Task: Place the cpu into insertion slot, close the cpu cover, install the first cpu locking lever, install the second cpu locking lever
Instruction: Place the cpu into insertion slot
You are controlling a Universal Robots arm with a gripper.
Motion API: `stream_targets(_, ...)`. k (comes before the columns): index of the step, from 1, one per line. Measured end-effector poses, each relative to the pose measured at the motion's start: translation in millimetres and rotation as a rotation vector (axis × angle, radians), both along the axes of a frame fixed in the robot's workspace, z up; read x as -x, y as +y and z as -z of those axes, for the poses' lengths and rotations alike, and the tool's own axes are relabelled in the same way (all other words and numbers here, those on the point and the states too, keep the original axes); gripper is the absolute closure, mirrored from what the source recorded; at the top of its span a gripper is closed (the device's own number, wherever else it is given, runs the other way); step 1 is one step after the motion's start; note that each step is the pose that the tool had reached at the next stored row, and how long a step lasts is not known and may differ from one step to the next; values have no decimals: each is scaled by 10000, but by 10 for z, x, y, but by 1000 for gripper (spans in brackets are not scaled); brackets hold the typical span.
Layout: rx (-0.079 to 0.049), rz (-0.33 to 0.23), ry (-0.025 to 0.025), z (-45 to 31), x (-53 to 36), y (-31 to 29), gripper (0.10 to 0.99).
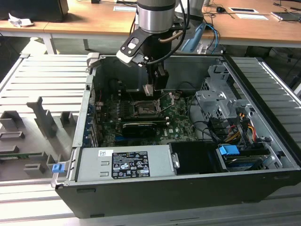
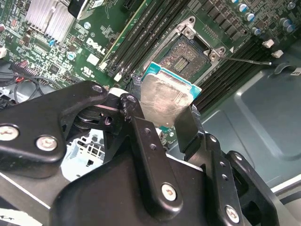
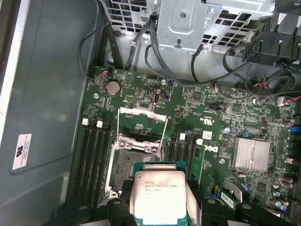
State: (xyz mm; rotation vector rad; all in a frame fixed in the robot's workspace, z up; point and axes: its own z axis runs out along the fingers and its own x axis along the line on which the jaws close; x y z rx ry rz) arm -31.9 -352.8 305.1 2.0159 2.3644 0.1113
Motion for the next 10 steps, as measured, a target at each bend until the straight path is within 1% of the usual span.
stream_targets(10,1,0,0,43,0,0,557)
